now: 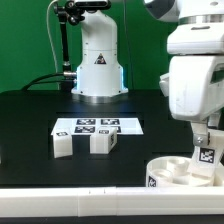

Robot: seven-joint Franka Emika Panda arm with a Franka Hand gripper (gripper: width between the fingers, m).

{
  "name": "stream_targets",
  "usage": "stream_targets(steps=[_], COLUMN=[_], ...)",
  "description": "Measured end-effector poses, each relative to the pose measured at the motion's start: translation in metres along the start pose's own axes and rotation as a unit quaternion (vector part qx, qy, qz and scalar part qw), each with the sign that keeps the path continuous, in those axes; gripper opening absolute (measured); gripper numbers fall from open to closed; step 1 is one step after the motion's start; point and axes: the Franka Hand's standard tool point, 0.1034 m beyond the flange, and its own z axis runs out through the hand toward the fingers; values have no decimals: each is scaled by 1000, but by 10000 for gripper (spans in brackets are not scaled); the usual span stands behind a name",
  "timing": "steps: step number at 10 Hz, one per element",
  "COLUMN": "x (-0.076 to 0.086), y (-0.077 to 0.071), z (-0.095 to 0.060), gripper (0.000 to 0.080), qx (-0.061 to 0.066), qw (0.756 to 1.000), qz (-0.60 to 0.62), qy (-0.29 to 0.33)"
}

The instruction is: Assemble stool

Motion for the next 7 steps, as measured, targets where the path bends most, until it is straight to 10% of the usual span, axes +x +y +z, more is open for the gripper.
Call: stream_targets(steps=[7], x=[0], y=[1], z=[2], gripper=[345], qx=[15], qw=[966], qz=[258], qy=[19])
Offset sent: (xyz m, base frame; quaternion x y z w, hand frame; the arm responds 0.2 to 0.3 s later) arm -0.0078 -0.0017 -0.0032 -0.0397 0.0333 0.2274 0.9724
